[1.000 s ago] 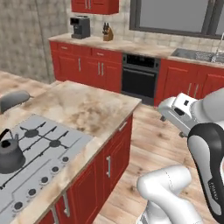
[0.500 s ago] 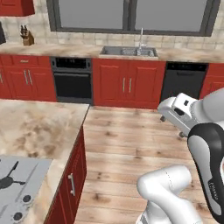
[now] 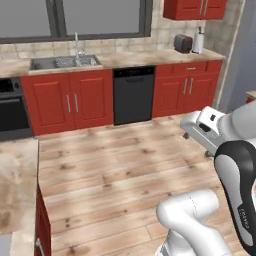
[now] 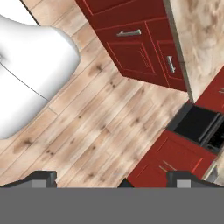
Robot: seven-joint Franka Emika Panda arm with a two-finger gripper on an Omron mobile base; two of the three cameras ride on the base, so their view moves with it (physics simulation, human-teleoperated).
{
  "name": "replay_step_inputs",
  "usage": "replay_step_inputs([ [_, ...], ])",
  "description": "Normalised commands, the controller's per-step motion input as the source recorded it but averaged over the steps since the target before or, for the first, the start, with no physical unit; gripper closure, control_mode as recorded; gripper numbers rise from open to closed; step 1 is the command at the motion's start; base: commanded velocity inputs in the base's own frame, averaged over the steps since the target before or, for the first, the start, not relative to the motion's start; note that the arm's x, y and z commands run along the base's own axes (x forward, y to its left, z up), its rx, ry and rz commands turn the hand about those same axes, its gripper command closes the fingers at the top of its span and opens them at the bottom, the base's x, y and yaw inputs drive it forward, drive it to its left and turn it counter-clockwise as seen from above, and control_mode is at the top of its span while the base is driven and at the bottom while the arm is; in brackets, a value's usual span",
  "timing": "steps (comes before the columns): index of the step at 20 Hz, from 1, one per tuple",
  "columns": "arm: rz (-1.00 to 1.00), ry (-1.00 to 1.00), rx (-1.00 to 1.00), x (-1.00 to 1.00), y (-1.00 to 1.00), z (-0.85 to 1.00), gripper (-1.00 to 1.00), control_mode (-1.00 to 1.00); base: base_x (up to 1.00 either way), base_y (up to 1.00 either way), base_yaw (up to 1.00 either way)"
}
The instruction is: Pick the kettle from the cabinet and place it on a stove burner. Then pick the pot from the counter and place it on another stove burner. Finally, turn both burners on.
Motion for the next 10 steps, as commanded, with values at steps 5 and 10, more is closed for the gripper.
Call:
replay_step_inputs([
  [5,0.00,0.00,0.00,0.00,0.00,0.00,-1.00,1.00,0.00,0.00,-0.63],
  [10,0.00,0.00,0.00,0.00,0.00,0.00,-1.00,1.00,0.07,0.00,-0.63],
])
